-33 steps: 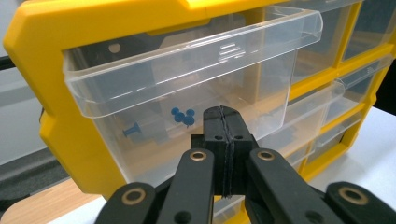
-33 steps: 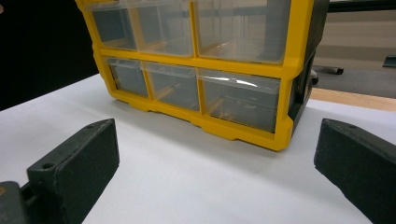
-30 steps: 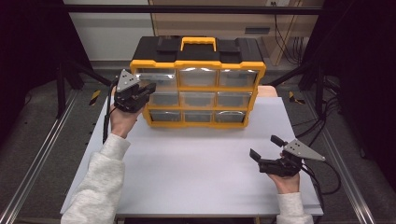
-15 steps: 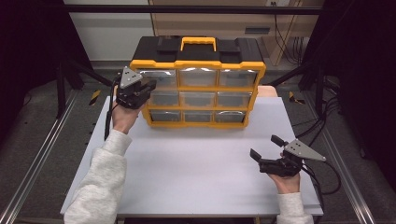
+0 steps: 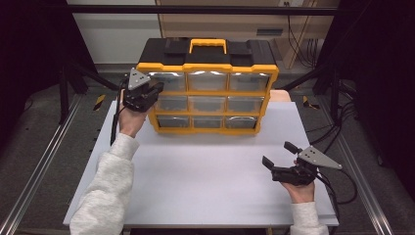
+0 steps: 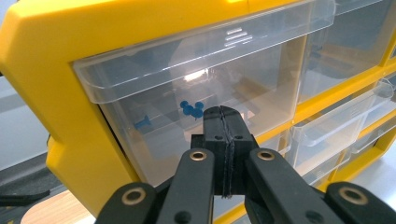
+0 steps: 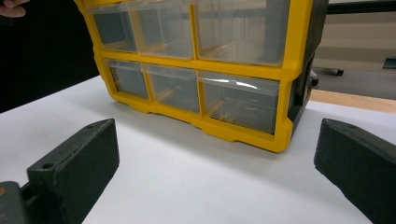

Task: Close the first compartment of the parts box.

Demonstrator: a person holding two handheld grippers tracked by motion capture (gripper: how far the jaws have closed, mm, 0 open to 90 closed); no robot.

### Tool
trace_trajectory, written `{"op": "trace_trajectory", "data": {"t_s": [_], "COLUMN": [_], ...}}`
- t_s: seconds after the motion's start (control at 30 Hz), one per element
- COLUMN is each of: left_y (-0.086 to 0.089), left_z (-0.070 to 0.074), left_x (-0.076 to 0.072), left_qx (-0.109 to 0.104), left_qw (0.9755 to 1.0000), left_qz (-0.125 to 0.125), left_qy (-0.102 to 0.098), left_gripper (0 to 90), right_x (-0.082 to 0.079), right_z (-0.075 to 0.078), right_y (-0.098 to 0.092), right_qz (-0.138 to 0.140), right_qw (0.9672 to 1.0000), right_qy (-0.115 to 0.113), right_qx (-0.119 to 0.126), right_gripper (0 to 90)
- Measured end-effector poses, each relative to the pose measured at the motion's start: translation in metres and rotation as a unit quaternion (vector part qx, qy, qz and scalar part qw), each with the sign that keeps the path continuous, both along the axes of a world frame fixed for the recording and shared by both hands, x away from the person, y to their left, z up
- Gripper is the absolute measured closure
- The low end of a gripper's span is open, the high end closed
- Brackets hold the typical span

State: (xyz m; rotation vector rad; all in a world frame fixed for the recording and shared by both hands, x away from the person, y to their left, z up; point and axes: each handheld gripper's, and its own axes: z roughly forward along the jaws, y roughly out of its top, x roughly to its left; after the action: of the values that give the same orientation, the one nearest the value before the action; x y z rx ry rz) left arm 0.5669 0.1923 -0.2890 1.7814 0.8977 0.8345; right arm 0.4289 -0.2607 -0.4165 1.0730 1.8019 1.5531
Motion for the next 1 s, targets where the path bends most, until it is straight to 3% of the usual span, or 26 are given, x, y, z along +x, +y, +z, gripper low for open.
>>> {"op": "trace_trajectory", "data": {"t_s": [0.33,0.5,0.73,1.0], "left_y": [0.011,0.018,0.025,0.038], "left_z": [-0.003,-0.010,-0.023,-0.045], "left_x": [-0.024,-0.042,-0.068,-0.090], "left_qx": [-0.002,-0.011,-0.021,-0.038], "left_qw": [0.9998,0.9996,0.9987,0.9978], "left_qz": [-0.011,-0.022,-0.045,-0.053], "left_qy": [-0.013,-0.016,-0.012,0.009], "left_gripper": [89.1,82.4,60.2,33.2], "right_x": [0.000,0.000,-0.001,-0.001], "right_z": [0.001,0.001,0.001,0.001], "right_y": [0.000,0.000,0.000,0.000], "right_qz": [0.002,0.002,0.001,0.001], "right_qw": [1.0000,1.0000,1.0000,1.0000], "right_qy": [-0.003,-0.001,-0.002,-0.005], "right_qx": [0.003,0.002,0.002,0.003], "right_gripper": [0.5,0.5,0.5,0.5]}}
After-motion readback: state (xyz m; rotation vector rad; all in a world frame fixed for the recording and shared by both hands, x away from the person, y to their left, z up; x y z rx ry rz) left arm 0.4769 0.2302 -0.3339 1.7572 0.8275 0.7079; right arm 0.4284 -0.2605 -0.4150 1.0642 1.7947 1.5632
